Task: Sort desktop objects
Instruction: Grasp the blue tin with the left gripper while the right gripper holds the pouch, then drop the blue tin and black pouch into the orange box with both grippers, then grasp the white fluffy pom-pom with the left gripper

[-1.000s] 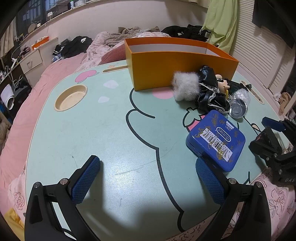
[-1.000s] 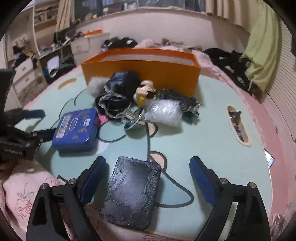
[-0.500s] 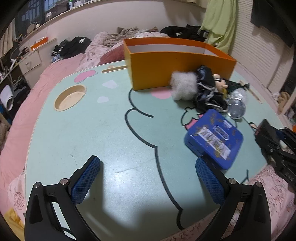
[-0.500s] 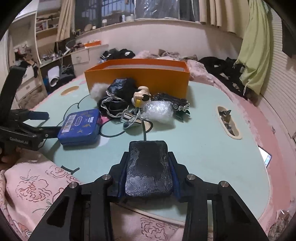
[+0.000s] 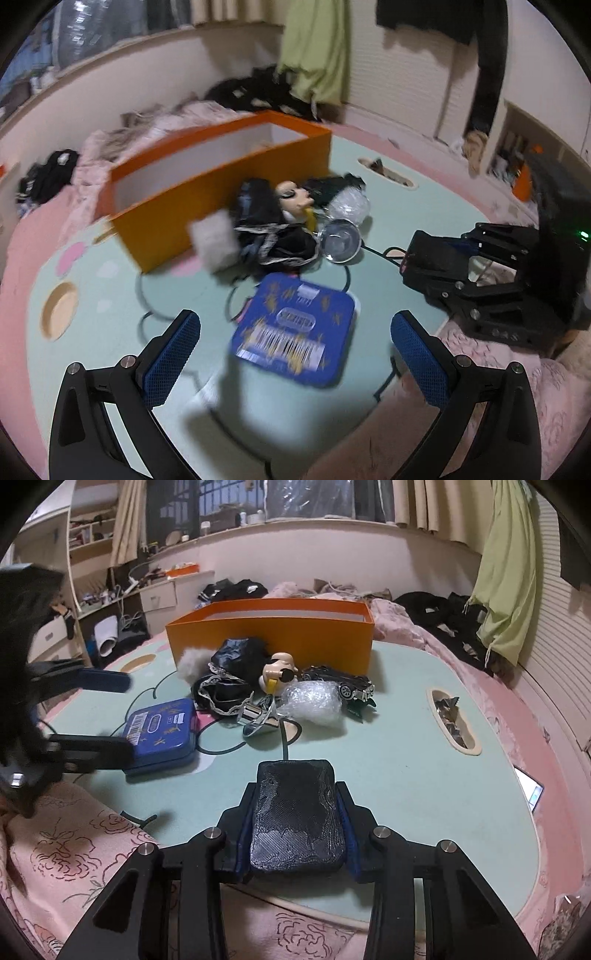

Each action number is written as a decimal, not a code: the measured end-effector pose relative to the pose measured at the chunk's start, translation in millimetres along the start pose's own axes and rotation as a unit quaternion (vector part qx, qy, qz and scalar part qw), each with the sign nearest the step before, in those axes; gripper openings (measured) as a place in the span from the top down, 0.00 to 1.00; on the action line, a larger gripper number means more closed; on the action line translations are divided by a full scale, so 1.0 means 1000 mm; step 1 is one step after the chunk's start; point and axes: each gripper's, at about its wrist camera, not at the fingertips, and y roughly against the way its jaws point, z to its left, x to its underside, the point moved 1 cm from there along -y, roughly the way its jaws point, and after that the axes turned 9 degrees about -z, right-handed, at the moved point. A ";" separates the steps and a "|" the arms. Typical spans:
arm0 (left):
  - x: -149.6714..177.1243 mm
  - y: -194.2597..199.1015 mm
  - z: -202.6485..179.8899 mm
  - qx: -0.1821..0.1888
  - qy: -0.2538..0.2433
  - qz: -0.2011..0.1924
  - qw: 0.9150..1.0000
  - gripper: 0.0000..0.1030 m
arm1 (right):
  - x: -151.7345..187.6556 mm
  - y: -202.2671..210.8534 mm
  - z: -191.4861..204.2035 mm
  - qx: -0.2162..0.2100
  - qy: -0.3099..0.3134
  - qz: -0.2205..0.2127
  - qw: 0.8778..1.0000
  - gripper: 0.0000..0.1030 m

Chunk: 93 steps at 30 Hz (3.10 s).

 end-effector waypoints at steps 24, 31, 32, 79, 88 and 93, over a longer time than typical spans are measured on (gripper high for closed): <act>-0.045 0.016 0.045 -0.054 0.067 -0.061 0.994 0.36 | -0.109 -0.011 -0.018 -0.026 -0.042 -0.051 0.997 0.63; -0.090 -0.008 0.090 -0.111 0.107 -0.080 0.985 0.36 | -0.175 -0.083 -0.022 -0.016 -0.061 -0.042 0.997 0.63; -0.092 -0.014 0.096 -0.116 0.114 -0.080 0.983 0.36 | -0.177 -0.095 -0.023 -0.015 -0.065 -0.036 0.997 0.63; 0.028 -0.021 0.038 -0.165 0.147 0.054 0.974 0.00 | -0.027 -0.044 -0.009 0.060 -0.036 0.074 0.995 0.00; 0.028 -0.022 0.039 -0.165 0.147 0.053 0.974 0.00 | -0.025 -0.041 -0.012 0.057 -0.035 0.069 0.995 0.00; 0.028 -0.022 0.039 -0.165 0.147 0.053 0.974 0.00 | -0.026 -0.042 -0.012 0.060 -0.034 0.066 0.995 0.00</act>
